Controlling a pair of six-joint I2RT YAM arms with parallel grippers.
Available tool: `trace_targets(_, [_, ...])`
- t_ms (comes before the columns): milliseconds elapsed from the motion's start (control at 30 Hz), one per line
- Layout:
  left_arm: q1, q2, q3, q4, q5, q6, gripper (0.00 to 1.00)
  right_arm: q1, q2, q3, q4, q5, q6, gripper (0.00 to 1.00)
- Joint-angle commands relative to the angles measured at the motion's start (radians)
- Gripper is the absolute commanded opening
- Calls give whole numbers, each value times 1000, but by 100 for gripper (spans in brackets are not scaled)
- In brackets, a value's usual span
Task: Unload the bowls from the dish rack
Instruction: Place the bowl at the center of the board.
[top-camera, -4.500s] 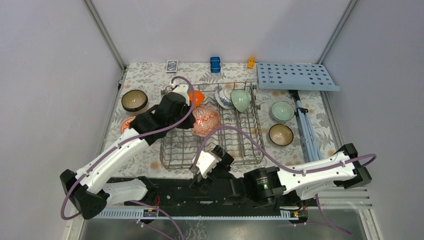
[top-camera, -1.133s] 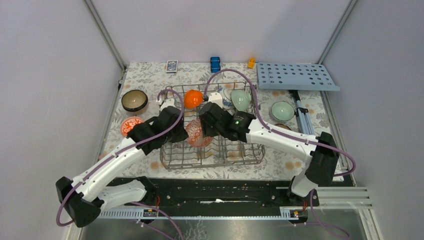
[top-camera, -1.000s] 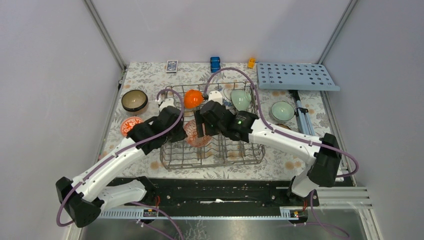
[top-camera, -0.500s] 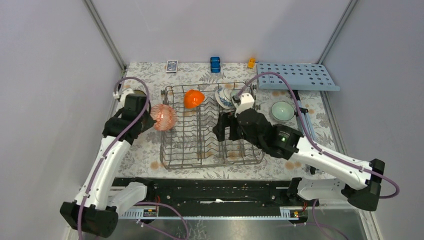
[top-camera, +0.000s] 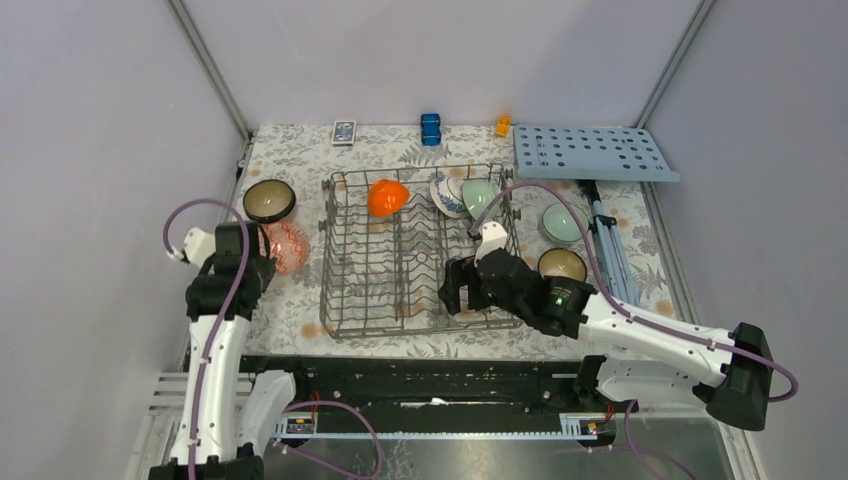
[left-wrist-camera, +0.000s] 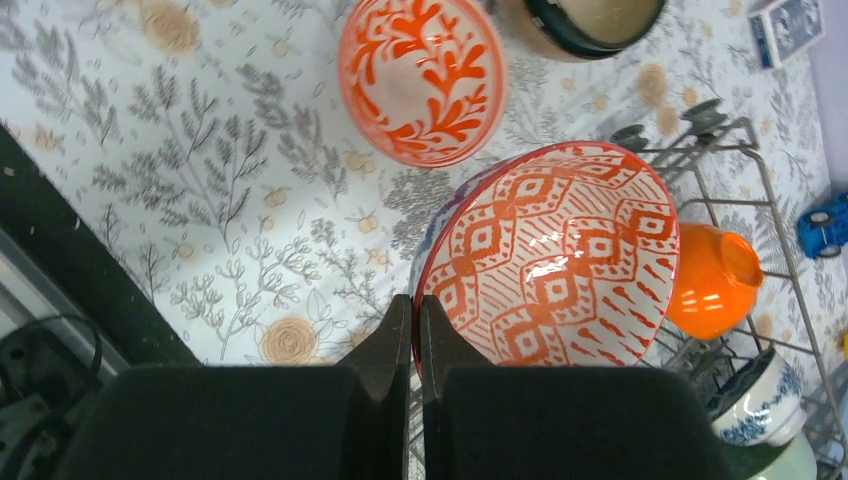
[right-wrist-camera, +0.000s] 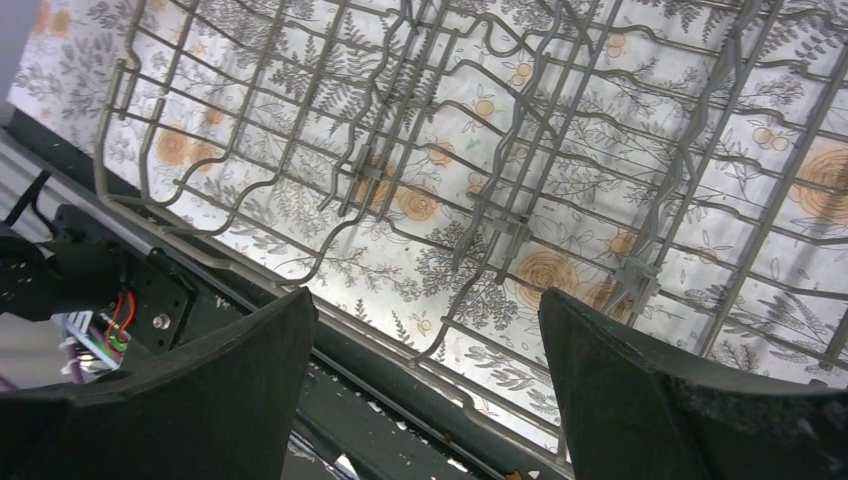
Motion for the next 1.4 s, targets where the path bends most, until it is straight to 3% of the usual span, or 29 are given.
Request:
trace_targets(0, [5, -55, -71, 50, -108, -214, 0, 4, -57, -26, 78, -43, 8, 89])
trace_targets(167, [24, 13, -26, 19, -201, -286, 0, 5, -101, -66, 110, -94, 45, 88])
trace_targets(333, [127, 66, -5, 0, -183, -234, 0, 5, -137, -78, 118, -93, 50, 88])
trace_targets(733, [238, 31, -256, 61, -96, -311, 0, 5, -138, -61, 131, -121, 21, 88])
trace_targets(1367, [240, -75, -528, 197, -67, -441, 0, 6, -126, -74, 123, -107, 29, 88])
